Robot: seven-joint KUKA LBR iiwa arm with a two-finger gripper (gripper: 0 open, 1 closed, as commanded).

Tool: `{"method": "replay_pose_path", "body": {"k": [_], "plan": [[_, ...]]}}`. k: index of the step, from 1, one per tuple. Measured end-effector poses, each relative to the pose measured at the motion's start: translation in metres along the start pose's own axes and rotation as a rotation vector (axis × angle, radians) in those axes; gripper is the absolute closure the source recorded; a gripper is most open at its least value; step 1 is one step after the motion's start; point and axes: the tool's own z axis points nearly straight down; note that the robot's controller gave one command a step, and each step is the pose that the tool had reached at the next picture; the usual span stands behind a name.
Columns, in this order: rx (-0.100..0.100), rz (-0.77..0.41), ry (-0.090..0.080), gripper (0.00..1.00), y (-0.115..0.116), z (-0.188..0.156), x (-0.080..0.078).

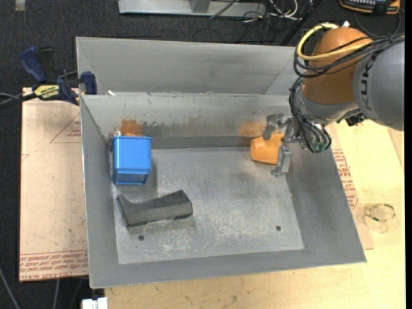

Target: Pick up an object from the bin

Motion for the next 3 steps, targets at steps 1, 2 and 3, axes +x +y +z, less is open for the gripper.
{"method": "replay_pose_path", "body": {"k": [1, 2, 3], "plan": [[-0.003, 0.031, 0.022, 0.00, 0.036, -0.001, 0.044], [-0.003, -0.020, 0.016, 0.00, 0.043, -0.016, 0.053], [-0.004, -0.125, 0.001, 0.00, 0.058, 0.014, 0.038]]}}
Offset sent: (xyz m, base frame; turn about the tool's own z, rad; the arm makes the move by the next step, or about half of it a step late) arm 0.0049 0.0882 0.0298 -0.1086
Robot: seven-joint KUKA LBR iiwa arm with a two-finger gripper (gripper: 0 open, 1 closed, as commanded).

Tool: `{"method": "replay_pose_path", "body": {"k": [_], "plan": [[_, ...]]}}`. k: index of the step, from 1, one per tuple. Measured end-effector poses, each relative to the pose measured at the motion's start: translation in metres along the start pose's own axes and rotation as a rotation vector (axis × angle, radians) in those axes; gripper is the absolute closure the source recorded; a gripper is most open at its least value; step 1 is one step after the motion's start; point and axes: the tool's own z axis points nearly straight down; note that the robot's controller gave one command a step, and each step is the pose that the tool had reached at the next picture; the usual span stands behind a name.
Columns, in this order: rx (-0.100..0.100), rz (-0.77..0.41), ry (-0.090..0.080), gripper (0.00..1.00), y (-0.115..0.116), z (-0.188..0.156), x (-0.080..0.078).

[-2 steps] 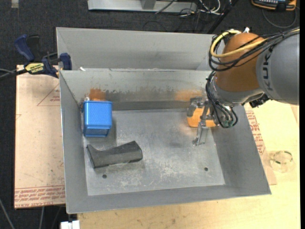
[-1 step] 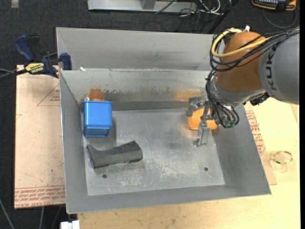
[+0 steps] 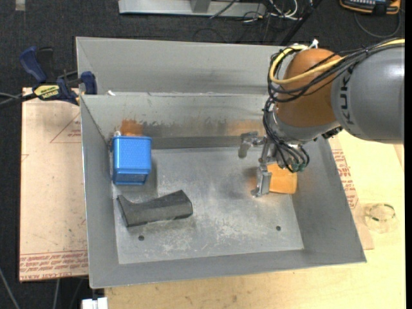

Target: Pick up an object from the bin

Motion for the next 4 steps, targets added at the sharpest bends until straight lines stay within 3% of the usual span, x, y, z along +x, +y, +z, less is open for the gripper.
{"method": "replay_pose_path", "body": {"k": [1, 2, 3, 4], "plan": [[-0.003, 0.084, 0.021, 0.00, -0.010, 0.014, 0.046], [-0.001, 0.056, 0.006, 0.00, -0.054, 0.011, 0.047], [-0.009, -0.316, 0.018, 1.00, -0.091, 0.062, 0.049], [-0.009, -0.316, 0.018, 1.00, -0.091, 0.062, 0.049]]}}
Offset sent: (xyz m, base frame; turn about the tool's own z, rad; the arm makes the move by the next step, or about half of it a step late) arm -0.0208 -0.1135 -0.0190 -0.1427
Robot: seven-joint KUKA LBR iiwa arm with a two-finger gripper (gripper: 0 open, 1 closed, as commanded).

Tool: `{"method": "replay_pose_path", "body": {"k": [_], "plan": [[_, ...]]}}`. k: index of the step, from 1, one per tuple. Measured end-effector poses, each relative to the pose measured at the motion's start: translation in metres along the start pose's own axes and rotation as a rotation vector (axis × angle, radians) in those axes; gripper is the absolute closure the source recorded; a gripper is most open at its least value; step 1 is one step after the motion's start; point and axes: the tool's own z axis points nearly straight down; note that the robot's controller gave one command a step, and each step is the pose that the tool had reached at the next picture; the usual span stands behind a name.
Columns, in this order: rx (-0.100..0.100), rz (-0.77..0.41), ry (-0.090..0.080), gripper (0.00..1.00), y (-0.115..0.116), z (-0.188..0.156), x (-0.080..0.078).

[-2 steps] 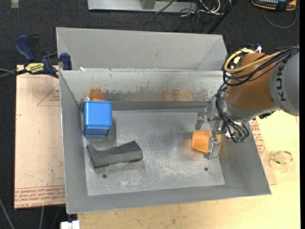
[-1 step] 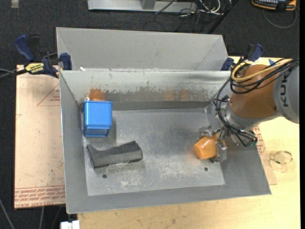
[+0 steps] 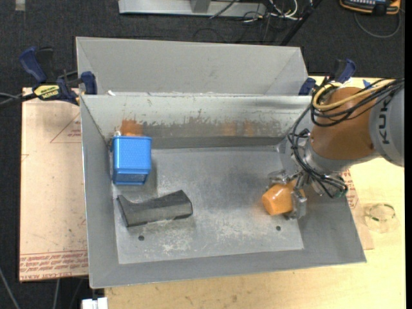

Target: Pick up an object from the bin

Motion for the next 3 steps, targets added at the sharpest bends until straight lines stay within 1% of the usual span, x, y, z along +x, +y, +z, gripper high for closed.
{"method": "replay_pose_path", "body": {"k": [1, 2, 3], "plan": [[0.000, -0.051, -0.004, 1.00, 0.054, -0.118, -0.019], [0.000, -0.050, -0.004, 1.00, 0.054, -0.118, -0.019], [-0.006, -0.054, 0.005, 1.00, 0.057, -0.149, -0.011]]}}
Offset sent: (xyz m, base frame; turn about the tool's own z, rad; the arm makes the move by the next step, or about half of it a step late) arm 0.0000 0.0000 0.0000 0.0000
